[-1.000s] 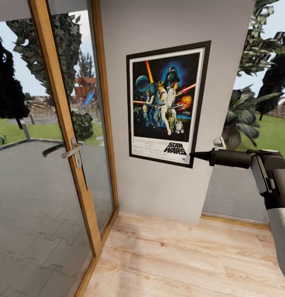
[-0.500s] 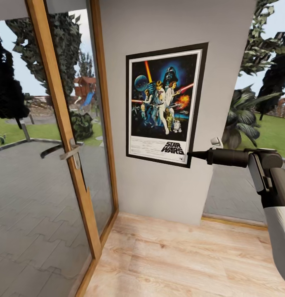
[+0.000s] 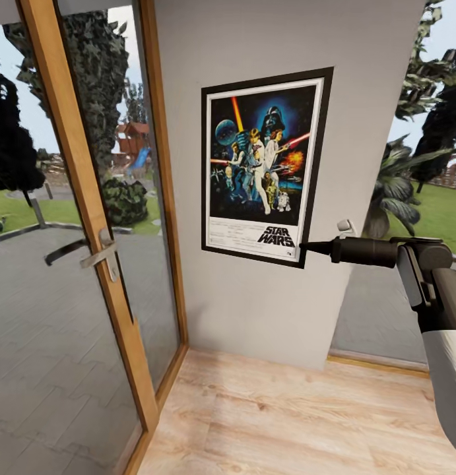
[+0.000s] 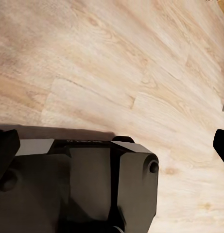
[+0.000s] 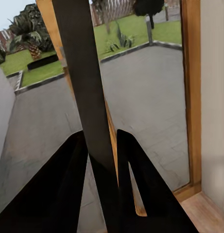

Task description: Pick up the poster from the kitchen countertop and hang it on one of the wall nails in the kitchen.

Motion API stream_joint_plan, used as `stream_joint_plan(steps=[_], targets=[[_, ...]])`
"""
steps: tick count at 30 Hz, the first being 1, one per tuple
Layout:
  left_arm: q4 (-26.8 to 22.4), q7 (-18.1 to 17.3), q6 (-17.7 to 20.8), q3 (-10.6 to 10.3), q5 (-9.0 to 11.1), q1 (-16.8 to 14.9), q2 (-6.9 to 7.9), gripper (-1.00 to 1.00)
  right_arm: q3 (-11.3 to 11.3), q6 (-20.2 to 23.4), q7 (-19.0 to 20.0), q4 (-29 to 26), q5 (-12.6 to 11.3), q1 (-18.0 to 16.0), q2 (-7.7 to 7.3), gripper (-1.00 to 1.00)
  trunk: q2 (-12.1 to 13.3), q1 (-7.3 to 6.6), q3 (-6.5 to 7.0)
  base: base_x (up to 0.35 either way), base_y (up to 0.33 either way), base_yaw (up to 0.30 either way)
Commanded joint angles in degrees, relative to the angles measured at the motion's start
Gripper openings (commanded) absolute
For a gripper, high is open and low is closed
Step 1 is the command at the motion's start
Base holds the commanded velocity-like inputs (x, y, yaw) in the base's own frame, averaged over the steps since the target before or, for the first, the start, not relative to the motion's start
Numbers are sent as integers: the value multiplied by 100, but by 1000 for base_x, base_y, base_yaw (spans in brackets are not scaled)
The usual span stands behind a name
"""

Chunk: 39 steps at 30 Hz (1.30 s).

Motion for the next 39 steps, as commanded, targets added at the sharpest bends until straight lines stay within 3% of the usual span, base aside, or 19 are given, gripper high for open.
stream_joint_plan(steps=[1,12,23,24,30,39], targets=[[-4,-17,59,-30,61,0,3,100,-1,40,13,2,-23,-2,-1,-100,-4,3,-2,108,0,0],[-2,-17,59,-21,61,0,3,100,-2,39,13,-23,-23,-2,1,-100,-4,3,-2,234,0,0],[1,-8,67,-12,74,0,3,100,0,54,19,-33,-23,-10,0,-100,-4,3,-2,21,0,0],[5,-14,67,-10,174,0,8,100,-1,56,21,-33,-23,-11,0,-100,-4,3,-2,0,0,0],[0,-16,68,-18,219,0,12,100,0,57,18,-33,-23,-11,-2,-100,-4,3,-2,1,0,0],[-2,-17,68,-19,219,0,12,100,3,55,14,-33,-23,-19,-1,-100,-4,3,-2,300,0,0]])
